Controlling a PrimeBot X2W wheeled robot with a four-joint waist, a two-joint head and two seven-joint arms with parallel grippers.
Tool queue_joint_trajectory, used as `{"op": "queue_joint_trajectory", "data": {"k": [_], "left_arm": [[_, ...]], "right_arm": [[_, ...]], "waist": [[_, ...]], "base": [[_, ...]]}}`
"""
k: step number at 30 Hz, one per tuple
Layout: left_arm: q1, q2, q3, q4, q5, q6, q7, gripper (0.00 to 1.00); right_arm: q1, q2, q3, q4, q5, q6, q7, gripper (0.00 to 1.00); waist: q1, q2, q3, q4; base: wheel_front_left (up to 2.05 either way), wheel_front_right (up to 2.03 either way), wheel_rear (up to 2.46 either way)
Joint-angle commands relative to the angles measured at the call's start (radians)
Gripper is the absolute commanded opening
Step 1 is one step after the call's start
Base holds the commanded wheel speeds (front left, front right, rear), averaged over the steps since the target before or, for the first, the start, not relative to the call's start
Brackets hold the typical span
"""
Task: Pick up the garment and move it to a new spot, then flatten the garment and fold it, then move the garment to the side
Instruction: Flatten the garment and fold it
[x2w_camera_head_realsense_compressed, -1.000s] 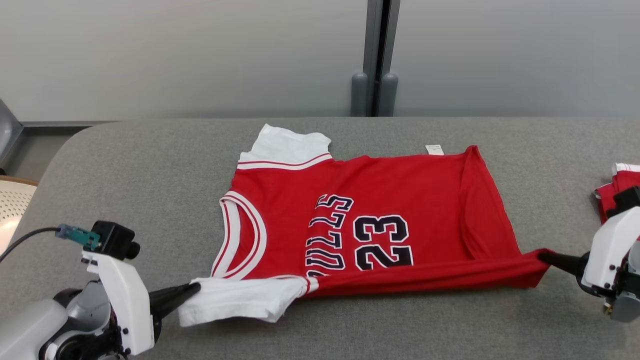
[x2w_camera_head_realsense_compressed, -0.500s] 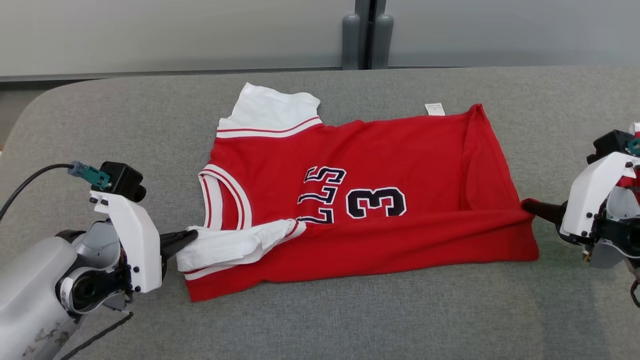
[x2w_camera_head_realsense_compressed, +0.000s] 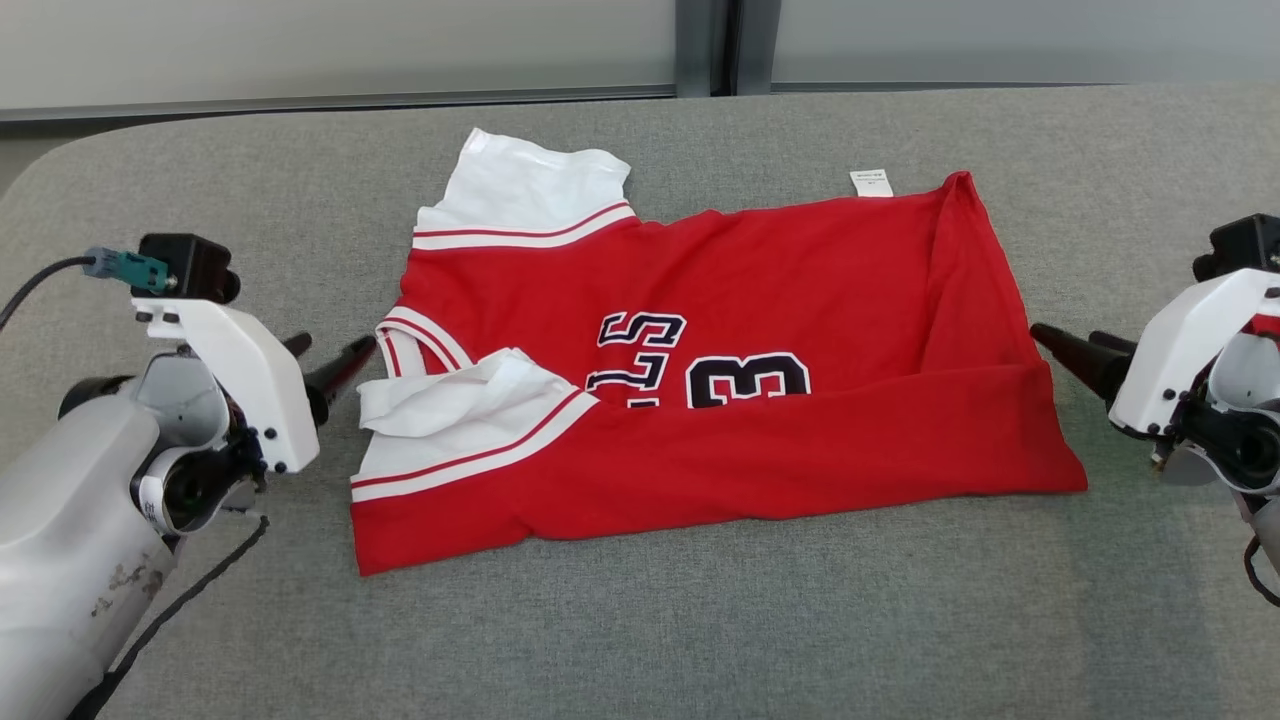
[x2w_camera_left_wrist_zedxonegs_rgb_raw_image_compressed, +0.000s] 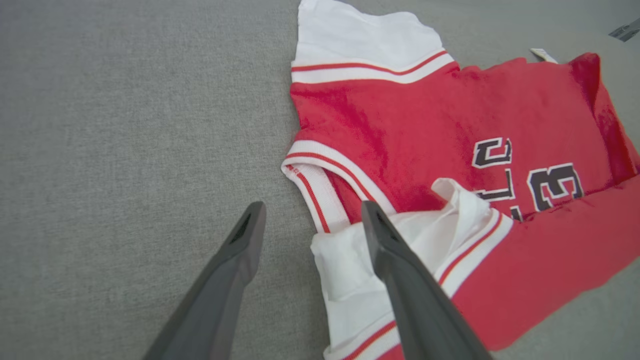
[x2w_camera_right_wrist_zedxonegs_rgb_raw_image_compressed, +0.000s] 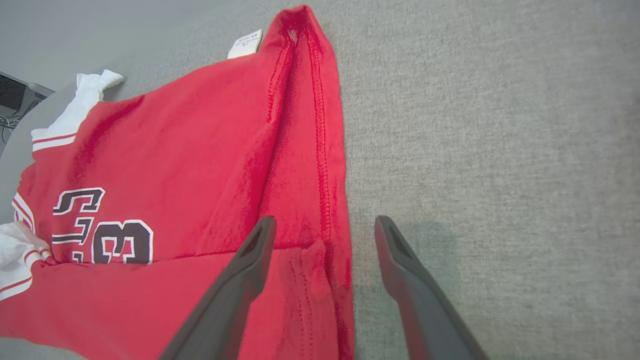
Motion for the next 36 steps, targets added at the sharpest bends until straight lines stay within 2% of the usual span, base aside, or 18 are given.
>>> {"op": "queue_joint_trajectory", "data": {"k": [1,8,9,10,12,17,18,19,21,23,25,28,31,33,36], "left_arm": [[-0.03,-0.007,0.013,0.028,0.024,0.004,-0.046,1.0],[-0.068,-0.067,0.093,0.13,0.065,0.031,-0.332,1.0],[-0.068,-0.067,0.093,0.13,0.065,0.031,-0.332,1.0],[-0.056,-0.093,0.132,0.139,0.047,0.024,-0.425,1.0],[-0.03,-0.113,0.17,0.136,0.027,0.004,-0.512,1.0],[0.041,-0.144,0.278,0.081,0.028,-0.022,-0.592,1.0],[0.054,-0.148,0.332,0.053,0.052,-0.022,-0.593,1.0],[0.054,-0.148,0.332,0.053,0.052,-0.022,-0.593,1.0],[0.108,-0.156,0.435,-0.029,0.175,-0.004,-0.594,1.0],[0.202,-0.2,0.535,-0.118,0.297,0.014,-0.592,1.0],[0.289,-0.256,0.624,-0.203,0.401,0.018,-0.592,1.0],[0.408,-0.334,0.734,-0.298,0.531,0.0,-0.593,1.0],[0.526,-0.418,0.817,-0.364,0.64,-0.031,-0.593,1.0],[0.583,-0.447,0.861,-0.389,0.708,-0.05,-0.593,1.0],[0.663,-0.491,0.899,-0.379,0.753,-0.069,-0.593,1.0]], "right_arm": [[-0.008,-0.011,-0.006,-0.01,-0.02,0.0,-0.06,1.0],[0.003,-0.015,-0.036,-0.051,-0.068,0.0,-0.352,1.0],[0.003,-0.015,-0.036,-0.051,-0.068,0.0,-0.352,1.0],[0.026,-0.015,-0.036,-0.069,-0.084,0.0,-0.445,1.0],[0.047,-0.022,-0.022,-0.093,-0.117,0.0,-0.541,1.0],[0.125,-0.011,-0.018,-0.138,-0.185,0.0,-0.757,1.0],[0.139,-0.01,-0.022,-0.149,-0.21,0.0,-0.781,1.0],[0.139,-0.01,-0.022,-0.149,-0.21,0.0,-0.781,1.0],[0.166,-0.006,-0.045,-0.191,-0.293,0.0,-0.804,1.0],[0.21,0.022,-0.135,-0.257,-0.394,0.0,-0.807,1.0],[0.291,0.08,-0.231,-0.325,-0.482,0.0,-0.806,1.0],[0.389,0.161,-0.338,-0.415,-0.593,0.0,-0.806,1.0],[0.483,0.24,-0.409,-0.467,-0.652,0.0,-0.807,1.0],[0.527,0.265,-0.431,-0.487,-0.691,0.0,-0.807,1.0],[0.575,0.308,-0.464,-0.503,-0.709,0.0,-0.807,1.0]], "waist": [[0.0,-0.0001,0.005,0.001],[0.0,-0.0001,-0.006,0.01],[0.0,-0.0001,-0.006,0.01],[0.0,-0.0001,-0.017,0.013],[0.0,-0.0001,-0.032,0.016],[0.0,-0.0001,-0.076,0.021],[0.0,-0.0001,-0.082,0.022],[0.0,-0.0001,-0.082,0.022],[0.0,-0.0001,-0.091,0.022],[0.0,-0.0001,-0.097,0.021],[0.0,-0.0001,-0.107,0.02],[0.0,-0.0001,-0.12,0.018],[0.0,-0.0001,-0.136,0.015],[0.0,-0.0001,-0.144,0.014],[0.0,-0.0001,-0.155,0.015]], "base": [[0.0,0.0,0.0],[0.0,0.0,0.0],[0.0,0.0,0.0],[0.0,0.0,0.0],[0.0,0.0,0.0],[0.0,0.0,0.0],[0.0,0.0,0.0],[0.0,0.0,0.0],[0.0,0.0,0.0],[0.0,0.0,0.0],[0.0,0.0,0.0],[0.0,0.0,0.0],[0.0,0.0,0.0],[0.0,0.0,0.0],[0.0,0.0,0.0]]}}
